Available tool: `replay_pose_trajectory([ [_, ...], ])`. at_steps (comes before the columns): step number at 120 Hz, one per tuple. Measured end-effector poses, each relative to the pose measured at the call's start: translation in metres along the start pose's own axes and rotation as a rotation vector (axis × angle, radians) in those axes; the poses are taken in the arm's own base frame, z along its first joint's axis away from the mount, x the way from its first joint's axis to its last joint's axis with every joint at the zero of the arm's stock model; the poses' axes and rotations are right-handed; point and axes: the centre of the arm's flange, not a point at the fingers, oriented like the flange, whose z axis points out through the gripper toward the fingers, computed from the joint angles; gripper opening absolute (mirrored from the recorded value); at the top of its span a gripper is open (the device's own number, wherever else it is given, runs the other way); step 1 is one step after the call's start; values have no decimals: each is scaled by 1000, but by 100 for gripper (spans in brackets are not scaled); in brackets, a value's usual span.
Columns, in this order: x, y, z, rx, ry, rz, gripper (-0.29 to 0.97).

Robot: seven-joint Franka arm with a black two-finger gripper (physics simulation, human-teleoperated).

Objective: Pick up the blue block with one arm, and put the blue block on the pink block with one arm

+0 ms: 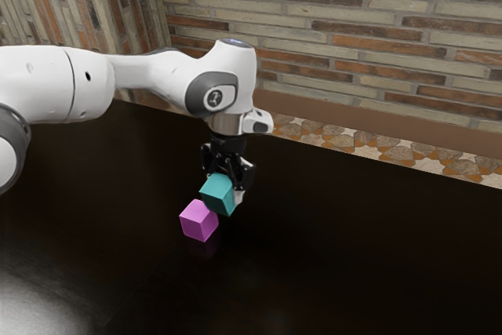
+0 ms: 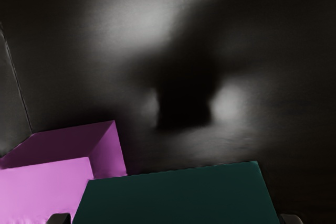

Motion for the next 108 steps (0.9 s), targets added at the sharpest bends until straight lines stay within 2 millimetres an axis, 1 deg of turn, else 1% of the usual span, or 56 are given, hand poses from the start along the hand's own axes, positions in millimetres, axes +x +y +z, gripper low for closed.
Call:
replay_pose_trajectory([
  [21,-12,-37,-13,2,-31,6,32],
  [26,-16,-46,-11,1,-45,6,32],
  [31,-19,-50,-9,0,-60,12,32],
  [45,-22,-52,4,-5,-95,42,32],
  [67,-15,-53,21,-15,-108,83,32],
  [93,-9,-60,25,-9,-101,113,29],
  [108,-4,-60,33,-11,-106,130,27],
])
